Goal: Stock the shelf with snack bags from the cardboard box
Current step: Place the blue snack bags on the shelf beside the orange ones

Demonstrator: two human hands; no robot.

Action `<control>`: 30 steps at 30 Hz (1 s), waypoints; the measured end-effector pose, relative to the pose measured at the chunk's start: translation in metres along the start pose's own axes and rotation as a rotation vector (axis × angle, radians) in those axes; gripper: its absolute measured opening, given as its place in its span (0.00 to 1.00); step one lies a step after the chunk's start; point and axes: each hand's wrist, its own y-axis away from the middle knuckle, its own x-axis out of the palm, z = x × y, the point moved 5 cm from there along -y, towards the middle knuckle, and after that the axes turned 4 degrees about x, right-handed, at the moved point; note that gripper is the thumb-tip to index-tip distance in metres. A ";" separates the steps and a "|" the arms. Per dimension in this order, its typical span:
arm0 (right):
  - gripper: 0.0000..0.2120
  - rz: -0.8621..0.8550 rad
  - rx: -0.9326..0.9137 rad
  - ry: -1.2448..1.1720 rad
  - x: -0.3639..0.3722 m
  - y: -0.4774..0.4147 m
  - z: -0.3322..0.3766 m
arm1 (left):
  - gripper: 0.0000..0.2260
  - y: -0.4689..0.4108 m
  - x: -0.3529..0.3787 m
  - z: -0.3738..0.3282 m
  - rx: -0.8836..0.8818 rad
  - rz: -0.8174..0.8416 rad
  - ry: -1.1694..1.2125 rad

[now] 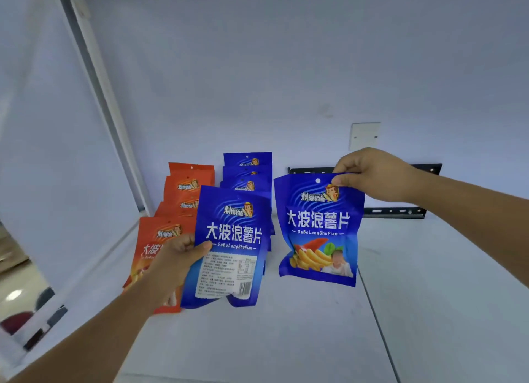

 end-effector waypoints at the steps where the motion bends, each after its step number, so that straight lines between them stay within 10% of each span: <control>1: 0.06 0.000 0.002 -0.009 0.003 -0.012 -0.002 | 0.17 -0.012 0.000 0.002 -0.007 -0.001 -0.020; 30: 0.08 0.228 0.184 -0.134 0.118 -0.054 0.041 | 0.08 -0.138 -0.014 0.024 0.040 0.019 -0.265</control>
